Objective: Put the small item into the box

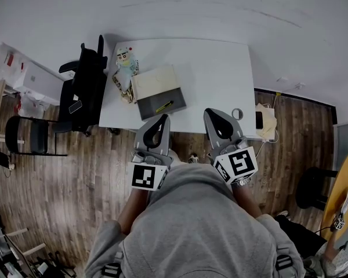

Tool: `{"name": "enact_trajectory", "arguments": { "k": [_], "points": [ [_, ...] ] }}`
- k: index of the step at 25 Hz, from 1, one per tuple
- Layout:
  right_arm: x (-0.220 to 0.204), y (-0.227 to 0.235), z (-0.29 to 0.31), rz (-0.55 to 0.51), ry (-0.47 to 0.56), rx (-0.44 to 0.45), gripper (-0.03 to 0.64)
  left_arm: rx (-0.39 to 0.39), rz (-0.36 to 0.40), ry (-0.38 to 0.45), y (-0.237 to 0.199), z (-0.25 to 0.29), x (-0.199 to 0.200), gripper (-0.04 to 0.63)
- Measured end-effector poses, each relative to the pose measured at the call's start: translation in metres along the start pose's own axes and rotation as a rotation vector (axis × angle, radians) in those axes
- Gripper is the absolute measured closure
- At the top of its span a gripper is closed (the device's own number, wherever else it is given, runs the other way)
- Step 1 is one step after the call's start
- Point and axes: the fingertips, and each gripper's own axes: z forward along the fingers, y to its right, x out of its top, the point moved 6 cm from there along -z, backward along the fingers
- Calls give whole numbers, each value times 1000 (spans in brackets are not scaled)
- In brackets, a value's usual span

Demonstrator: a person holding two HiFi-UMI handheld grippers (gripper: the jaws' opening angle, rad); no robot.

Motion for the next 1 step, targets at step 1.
{"name": "enact_trajectory", "arguments": {
  "k": [1],
  "points": [
    [0,0,1,-1,-2,1,601,1,0,-1,-1,1,0,592]
  ]
}}
